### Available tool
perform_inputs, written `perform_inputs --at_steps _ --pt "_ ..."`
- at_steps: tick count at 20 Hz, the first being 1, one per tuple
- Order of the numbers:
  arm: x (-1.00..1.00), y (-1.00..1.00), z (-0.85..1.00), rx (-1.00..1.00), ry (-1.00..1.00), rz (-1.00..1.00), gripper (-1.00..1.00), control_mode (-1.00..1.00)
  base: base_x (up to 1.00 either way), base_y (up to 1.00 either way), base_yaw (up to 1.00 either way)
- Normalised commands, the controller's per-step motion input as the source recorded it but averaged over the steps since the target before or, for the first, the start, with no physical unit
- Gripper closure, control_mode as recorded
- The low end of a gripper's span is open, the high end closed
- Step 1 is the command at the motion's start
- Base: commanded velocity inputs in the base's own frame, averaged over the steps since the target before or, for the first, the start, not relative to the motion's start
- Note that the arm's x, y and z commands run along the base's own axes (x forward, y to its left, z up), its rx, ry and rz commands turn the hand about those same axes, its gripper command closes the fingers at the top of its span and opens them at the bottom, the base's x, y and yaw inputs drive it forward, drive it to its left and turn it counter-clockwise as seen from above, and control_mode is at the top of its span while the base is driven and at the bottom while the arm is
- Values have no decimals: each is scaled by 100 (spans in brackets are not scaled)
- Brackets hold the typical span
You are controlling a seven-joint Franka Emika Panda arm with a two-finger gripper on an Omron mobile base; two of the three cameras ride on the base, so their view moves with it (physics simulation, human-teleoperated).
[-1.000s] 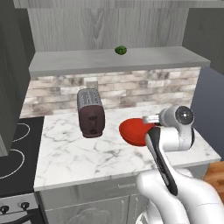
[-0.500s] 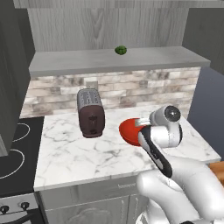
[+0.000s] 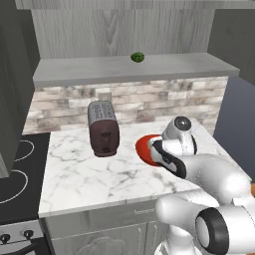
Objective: Pick the lime from the cabinet and place it in the bowl. Then pick the bowl and place it in the sink. Then turn on the sink facuet.
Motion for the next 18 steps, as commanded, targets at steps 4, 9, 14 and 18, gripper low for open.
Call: perform_inputs --at_steps 4,9,14,18 --pt "30 2 -48 -3 18 0 100 -100 0 0 0" --pt "19 0 -39 -1 13 0 -100 -100 0 0 0" --pt "16 0 -2 0 3 1 -100 -100 0 0 0" --pt "11 0 7 1 4 0 -100 -100 0 0 0"
